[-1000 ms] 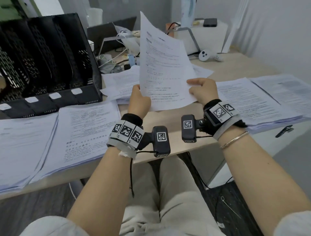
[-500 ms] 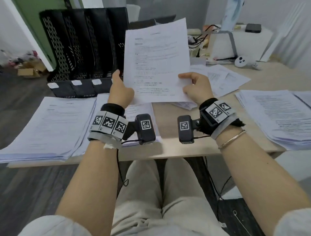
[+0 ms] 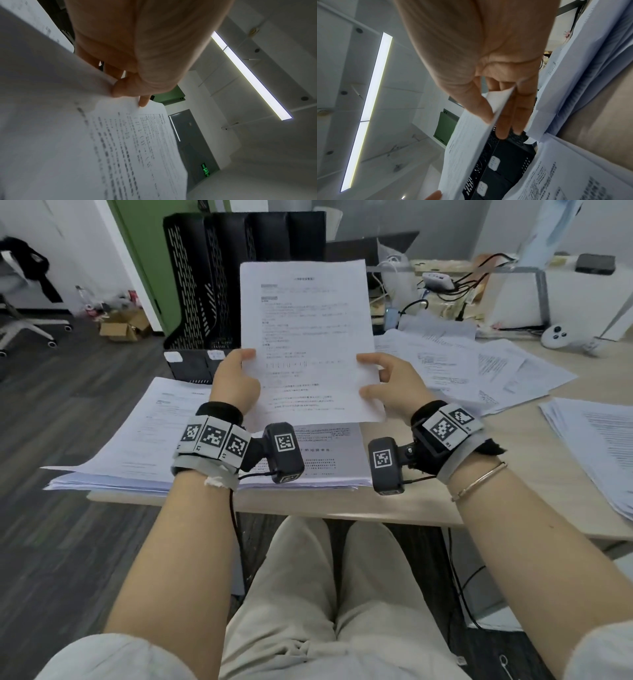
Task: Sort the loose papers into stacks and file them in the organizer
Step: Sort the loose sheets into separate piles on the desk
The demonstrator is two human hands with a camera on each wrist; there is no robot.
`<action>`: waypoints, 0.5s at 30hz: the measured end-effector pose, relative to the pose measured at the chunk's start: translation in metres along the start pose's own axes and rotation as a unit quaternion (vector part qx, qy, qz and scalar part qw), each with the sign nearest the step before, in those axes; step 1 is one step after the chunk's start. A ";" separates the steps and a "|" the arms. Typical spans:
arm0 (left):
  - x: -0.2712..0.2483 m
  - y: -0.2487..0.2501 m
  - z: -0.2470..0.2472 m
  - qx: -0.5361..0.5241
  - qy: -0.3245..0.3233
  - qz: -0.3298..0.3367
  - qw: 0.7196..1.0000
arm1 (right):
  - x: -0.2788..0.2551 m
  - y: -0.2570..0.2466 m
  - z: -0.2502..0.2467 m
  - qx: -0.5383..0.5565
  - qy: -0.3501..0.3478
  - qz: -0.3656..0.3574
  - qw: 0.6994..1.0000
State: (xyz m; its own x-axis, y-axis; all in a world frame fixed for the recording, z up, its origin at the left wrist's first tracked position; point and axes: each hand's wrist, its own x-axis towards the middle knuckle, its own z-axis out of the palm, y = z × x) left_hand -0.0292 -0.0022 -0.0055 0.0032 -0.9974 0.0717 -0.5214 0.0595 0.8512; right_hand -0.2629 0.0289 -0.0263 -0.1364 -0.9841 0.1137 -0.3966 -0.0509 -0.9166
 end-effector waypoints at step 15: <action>-0.029 -0.034 -0.014 0.083 0.025 -0.052 0.995 | -0.008 0.010 0.018 -0.049 -0.088 0.101 0.990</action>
State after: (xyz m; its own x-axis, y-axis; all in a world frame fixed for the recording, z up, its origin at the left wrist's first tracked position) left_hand 0.0007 0.0254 -0.0293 0.1046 -0.9944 0.0170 -0.6494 -0.0553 0.7584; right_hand -0.2491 0.0333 -0.0432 -0.0640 -0.9875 -0.1442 -0.4643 0.1574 -0.8716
